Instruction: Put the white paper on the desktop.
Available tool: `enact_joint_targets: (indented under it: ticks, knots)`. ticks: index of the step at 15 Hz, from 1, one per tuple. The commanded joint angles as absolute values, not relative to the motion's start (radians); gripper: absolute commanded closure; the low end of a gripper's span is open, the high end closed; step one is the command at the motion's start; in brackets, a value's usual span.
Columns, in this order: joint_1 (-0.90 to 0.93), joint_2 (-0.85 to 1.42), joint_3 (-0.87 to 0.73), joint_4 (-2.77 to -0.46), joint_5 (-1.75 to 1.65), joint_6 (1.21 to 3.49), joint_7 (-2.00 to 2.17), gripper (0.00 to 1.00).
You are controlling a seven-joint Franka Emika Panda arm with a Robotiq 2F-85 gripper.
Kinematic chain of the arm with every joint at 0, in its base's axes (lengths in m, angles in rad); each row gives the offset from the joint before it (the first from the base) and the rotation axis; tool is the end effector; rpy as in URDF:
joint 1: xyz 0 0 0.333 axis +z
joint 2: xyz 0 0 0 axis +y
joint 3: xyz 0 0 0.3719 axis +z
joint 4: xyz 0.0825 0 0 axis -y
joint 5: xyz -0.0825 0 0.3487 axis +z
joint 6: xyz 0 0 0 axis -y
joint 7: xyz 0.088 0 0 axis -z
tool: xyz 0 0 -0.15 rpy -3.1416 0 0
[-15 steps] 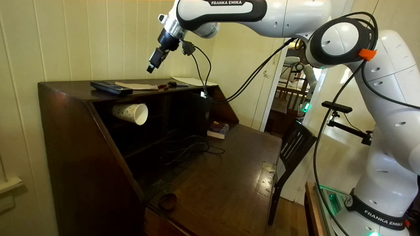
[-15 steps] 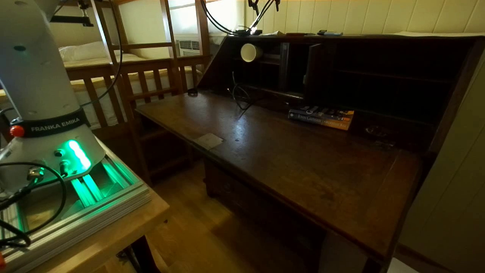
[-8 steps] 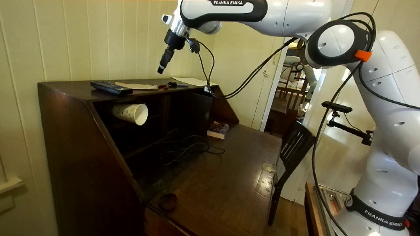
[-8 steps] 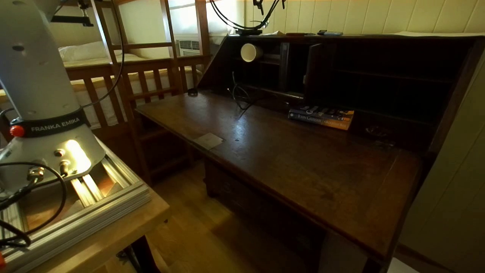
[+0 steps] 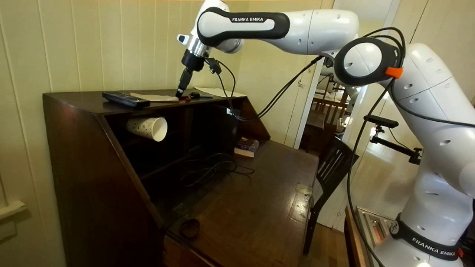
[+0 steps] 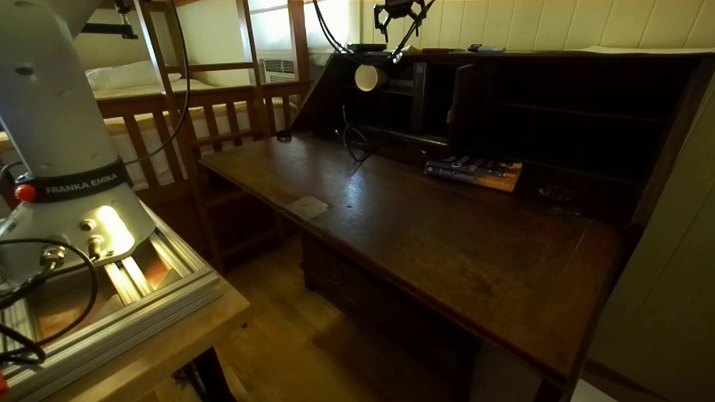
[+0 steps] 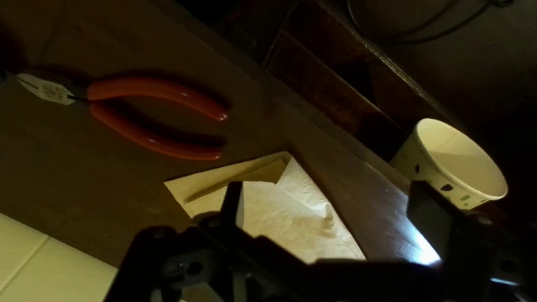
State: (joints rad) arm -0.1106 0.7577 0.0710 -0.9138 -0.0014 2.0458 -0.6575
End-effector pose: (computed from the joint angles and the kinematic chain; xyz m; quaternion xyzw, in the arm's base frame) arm 0.8054 -0.0552 0.4869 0.9398 0.2854 0.1829 0.0436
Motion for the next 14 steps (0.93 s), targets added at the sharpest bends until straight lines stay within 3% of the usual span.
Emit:
enact_joint_targets:
  ticks: [1, 14]
  knots:
    - [-0.12, 0.854, 0.099, -0.779, 0.046, 2.06, -0.651, 0.0]
    - [-0.125, 0.992, 0.069, -0.64, 0.094, 2.173, -0.388, 0.0]
